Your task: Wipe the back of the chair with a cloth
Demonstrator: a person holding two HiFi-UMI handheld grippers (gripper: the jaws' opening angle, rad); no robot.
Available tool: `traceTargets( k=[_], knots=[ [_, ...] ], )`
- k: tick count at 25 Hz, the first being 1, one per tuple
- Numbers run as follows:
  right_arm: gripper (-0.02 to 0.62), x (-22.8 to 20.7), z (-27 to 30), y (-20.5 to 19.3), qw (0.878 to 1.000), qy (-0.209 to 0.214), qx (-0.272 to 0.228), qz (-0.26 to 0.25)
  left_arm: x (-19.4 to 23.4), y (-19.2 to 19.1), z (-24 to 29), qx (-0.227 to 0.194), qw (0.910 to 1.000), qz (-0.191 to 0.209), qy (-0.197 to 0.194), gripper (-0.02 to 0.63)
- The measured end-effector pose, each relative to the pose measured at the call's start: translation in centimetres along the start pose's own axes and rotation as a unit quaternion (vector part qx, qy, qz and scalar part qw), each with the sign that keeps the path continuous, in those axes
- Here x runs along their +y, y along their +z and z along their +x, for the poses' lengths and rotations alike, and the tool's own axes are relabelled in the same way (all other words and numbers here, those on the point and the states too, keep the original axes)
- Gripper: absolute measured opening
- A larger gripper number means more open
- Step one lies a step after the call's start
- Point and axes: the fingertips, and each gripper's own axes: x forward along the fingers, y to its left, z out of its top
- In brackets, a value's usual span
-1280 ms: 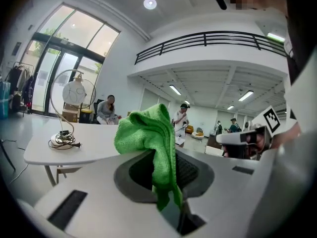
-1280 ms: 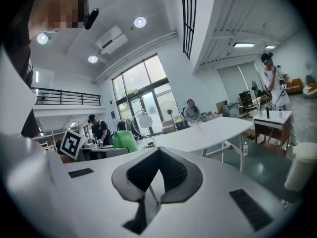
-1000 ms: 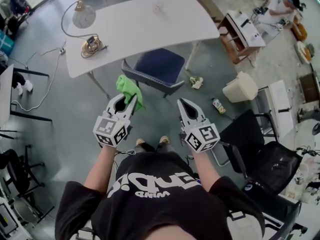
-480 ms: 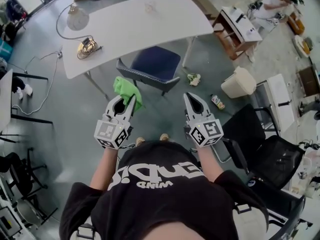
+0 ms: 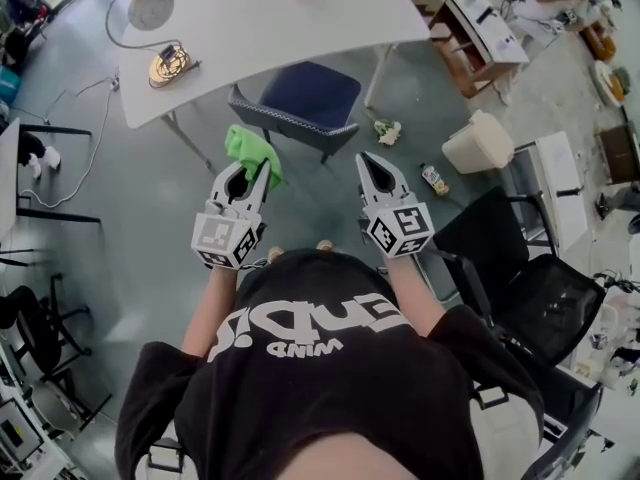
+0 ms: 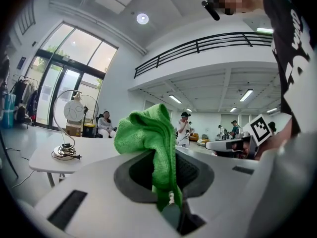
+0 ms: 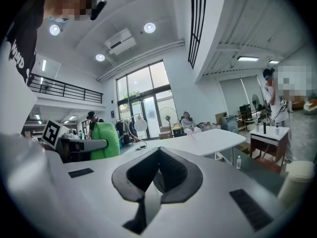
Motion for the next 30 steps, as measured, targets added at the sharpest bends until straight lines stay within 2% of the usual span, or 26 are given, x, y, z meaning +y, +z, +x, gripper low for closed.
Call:
traceTargets(
  k=[9,30],
  knots=[
    [-0.003,1.2,0.1,-0.1,1.0,0.017,-0.001,0.001,0.9,-0.4,-0.3,0.008,0.9998,-0.003,0.019,0.063],
    [-0.003,2.2,-0.9,0.0,0.999,0.03,-0.002,-0.015,-0.2,-0.4,-0.7,0.01,0.9996,-0.018,0.02,0.063]
  ],
)
